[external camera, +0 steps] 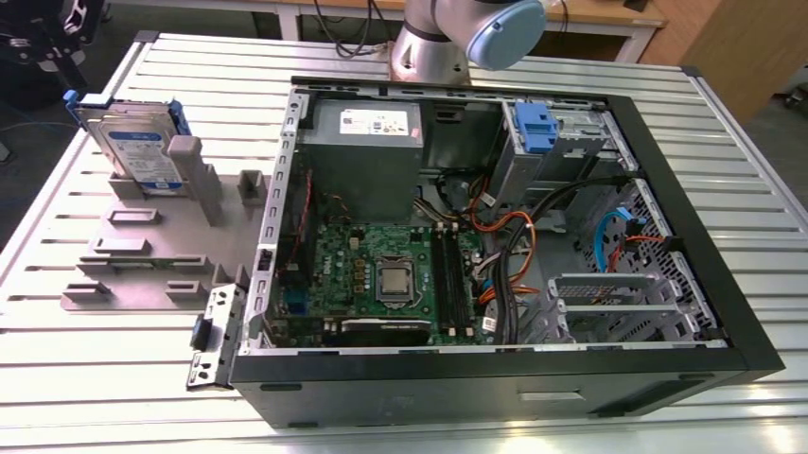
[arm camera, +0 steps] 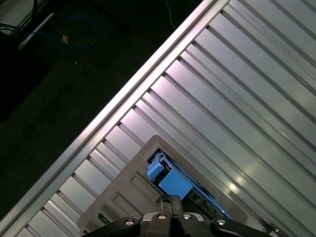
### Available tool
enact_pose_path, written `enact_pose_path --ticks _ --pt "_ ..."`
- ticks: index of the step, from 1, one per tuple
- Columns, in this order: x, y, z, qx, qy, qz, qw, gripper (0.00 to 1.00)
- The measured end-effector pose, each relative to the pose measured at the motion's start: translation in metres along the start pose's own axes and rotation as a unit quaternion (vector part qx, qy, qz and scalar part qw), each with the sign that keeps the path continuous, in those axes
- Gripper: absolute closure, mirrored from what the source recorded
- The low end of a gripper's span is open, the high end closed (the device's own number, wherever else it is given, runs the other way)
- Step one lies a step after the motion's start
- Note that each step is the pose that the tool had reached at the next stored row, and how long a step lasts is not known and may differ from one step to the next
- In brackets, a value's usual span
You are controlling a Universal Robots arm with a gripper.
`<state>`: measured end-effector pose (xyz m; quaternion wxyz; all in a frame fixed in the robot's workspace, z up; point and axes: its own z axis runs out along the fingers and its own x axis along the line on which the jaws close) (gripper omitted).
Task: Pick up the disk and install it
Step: 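Pick up the disk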
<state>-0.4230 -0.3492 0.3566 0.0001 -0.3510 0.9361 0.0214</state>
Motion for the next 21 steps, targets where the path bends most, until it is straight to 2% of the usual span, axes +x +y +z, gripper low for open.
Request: enact_pose_path --ticks 2,6,10,14,19,21 --pt "0.0 0.0 0.0 0.0001 -0.0001 -0.003 1.0 0.89" --pt "0.0001 0.0 0.0 -0.0001 0.0006 -0.02 0.9998 0.89" --pt "0.0 0.0 0.0001 -0.0005 0.0016 -0.048 0.99885 0.89" --pt "0.0 0.0 0.0002 -0.0009 0.0028 -0.076 0.99708 0.89" --pt "0.0 0.0 0.0003 -0.0012 0.0039 -0.11 0.99394 0.89" --pt "0.0 0.0 0.0003 -0.0008 0.0037 -0.118 0.99298 0.89"
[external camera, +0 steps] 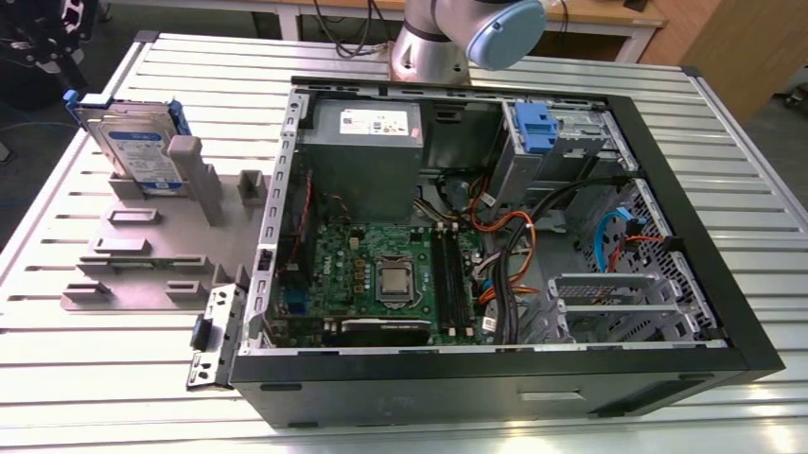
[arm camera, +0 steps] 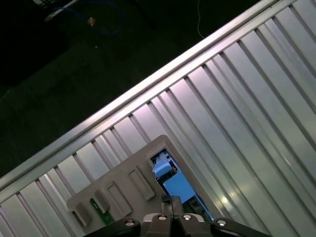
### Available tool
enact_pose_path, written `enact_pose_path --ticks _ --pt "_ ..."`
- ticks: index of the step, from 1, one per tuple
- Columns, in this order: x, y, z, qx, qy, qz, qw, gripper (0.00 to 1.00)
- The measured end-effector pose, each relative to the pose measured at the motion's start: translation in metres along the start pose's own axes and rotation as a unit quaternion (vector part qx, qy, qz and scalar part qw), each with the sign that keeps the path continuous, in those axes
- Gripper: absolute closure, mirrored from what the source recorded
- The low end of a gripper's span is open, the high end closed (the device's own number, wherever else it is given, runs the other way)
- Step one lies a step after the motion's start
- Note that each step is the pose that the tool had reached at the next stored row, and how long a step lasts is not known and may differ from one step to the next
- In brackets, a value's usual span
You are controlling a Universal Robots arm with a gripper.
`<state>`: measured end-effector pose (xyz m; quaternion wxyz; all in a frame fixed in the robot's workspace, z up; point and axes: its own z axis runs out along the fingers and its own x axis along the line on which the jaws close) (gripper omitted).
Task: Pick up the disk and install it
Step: 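Pick up the disk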
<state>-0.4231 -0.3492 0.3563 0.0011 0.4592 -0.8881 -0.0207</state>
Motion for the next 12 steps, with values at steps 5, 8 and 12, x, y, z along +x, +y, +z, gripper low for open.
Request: enact_pose_path --ticks 5,8,12 --pt "0.0 0.0 0.0004 0.0026 -0.0017 -0.011 0.99994 0.89" --pt "0.0 0.0 0.0009 0.0025 -0.001 -0.035 0.99937 0.89" --pt "0.0 -0.0001 0.0017 0.0021 0.0001 -0.07 0.99755 0.89"
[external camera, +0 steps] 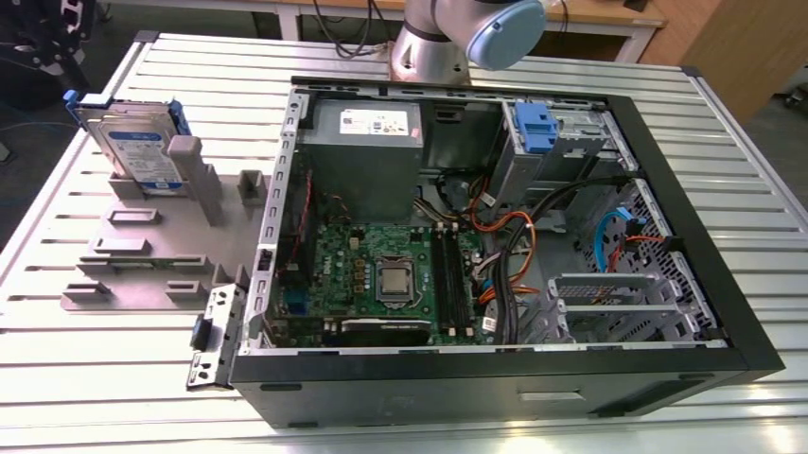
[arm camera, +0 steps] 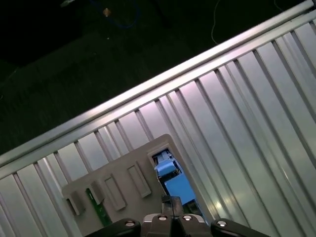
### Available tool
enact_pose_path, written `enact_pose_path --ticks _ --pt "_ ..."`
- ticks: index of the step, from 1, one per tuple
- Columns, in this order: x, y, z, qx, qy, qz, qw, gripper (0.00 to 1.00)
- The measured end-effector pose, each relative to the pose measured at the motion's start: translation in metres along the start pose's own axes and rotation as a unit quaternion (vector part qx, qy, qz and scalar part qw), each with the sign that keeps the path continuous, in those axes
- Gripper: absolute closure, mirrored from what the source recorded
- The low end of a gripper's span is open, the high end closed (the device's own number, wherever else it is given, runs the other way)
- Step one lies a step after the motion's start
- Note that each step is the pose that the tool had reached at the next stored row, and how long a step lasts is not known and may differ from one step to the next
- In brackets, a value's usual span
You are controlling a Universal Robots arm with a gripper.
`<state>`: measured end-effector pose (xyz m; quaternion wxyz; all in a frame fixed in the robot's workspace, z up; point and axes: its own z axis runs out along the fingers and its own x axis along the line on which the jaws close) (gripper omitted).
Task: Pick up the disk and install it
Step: 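Pick up the disk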
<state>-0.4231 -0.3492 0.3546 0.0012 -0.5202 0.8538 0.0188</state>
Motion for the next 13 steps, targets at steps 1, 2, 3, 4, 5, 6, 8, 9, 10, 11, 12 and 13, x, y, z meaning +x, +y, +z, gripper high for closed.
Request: enact_pose_path --ticks 1,2,3,4,5,6,8,9,10,11,12,13 --pt "0.0 0.0 0.0001 0.0 0.0002 -0.008 0.99997 0.89" --pt "0.0 0.0 0.0003 0.0001 0.0002 -0.016 0.99988 0.89" --pt "0.0 0.0 0.0005 0.0002 0.0003 -0.024 0.99972 0.89" --pt "0.0 0.0 0.0007 0.0002 0.0005 -0.032 0.99948 0.89" --pt "0.0 0.0 0.0008 0.0001 0.0007 -0.041 0.99915 0.89" --pt "0.0 0.0 0.0009 -0.0001 0.001 -0.05 0.99874 0.89" --pt "0.0 0.0 0.0012 -0.0005 0.0015 -0.068 0.99767 0.89" --pt "0.0 -0.0001 0.0013 -0.0007 0.0018 -0.078 0.99696 0.89" --pt "0.0 -0.0001 0.0015 -0.0009 0.0021 -0.087 0.99622 0.89" --pt "0.0 -0.0001 0.0016 -0.001 0.0023 -0.096 0.99541 0.89" --pt "0.0 0.0 0.0017 -0.0012 0.0026 -0.104 0.99452 0.89" --pt "0.0 -0.0001 0.0019 -0.0014 0.0028 -0.113 0.99358 0.89"
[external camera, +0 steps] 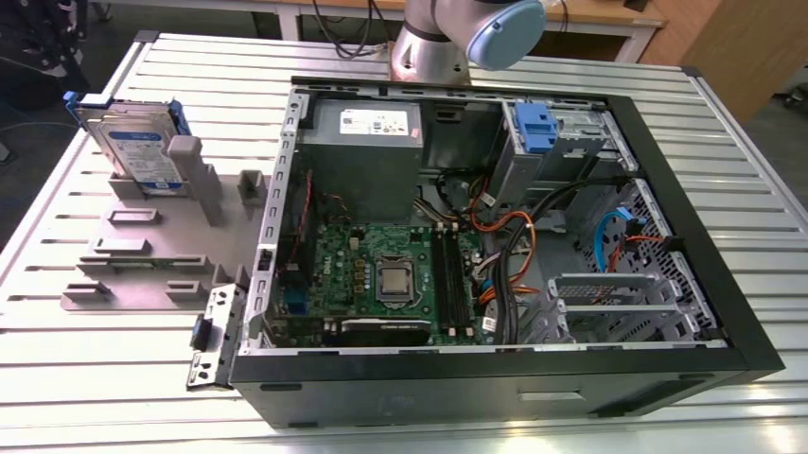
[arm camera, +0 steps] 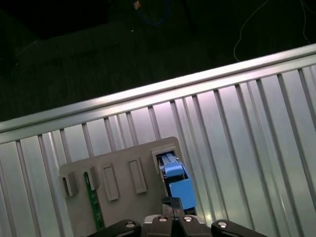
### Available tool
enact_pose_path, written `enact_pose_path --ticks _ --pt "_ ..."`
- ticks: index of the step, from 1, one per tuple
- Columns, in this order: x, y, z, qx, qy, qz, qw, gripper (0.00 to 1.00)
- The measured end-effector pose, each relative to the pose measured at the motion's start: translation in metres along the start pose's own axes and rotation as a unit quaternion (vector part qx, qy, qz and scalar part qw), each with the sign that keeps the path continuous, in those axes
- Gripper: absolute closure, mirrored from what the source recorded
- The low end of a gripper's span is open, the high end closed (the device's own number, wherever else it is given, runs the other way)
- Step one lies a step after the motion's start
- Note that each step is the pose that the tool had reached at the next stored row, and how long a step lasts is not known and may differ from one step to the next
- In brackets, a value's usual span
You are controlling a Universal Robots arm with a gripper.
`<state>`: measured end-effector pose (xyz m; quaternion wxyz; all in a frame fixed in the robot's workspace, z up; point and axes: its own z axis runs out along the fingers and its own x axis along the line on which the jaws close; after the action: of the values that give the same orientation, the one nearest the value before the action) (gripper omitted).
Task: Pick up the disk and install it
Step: 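Pick up the disk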
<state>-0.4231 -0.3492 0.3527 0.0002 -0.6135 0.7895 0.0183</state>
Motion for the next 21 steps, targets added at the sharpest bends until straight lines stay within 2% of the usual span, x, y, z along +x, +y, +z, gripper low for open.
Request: enact_pose_path --ticks 2,5,7,8,10,11,13,14,15,19,21 --pt "0.0 0.0 0.0002 -0.0003 0.0004 -0.014 0.9999 0.89" --pt "0.0 0.0 0.0003 -0.0003 0.0009 -0.023 0.99973 0.89" --pt "0.0 0.0 0.0003 -0.0003 0.001 -0.023 0.99973 0.77" --pt "0.0 0.0 0.0003 -0.0003 0.001 -0.023 0.99973 0.77" --pt "0.0 0.0 0.0003 -0.0003 0.001 -0.023 0.99973 0.65" --pt "0.0 0.0 0.0004 -0.0003 0.001 -0.023 0.99972 0.65" --pt "0.0 -0.0001 0.0008 -0.0004 0.001 -0.026 0.99965 0.53" --pt "0.0 -0.0001 0.0012 -0.0004 0.0011 -0.031 0.99952 0.53" --pt "0.0 -0.0001 0.0016 -0.0006 0.0014 -0.038 0.99927 0.47" --pt "0.0001 -0.0001 0.0038 -0.0014 0.0023 -0.07 0.99755 0.47" --pt "0.0001 -0.0001 0.0046 -0.0015 0.0024 -0.076 0.99708 0.47"
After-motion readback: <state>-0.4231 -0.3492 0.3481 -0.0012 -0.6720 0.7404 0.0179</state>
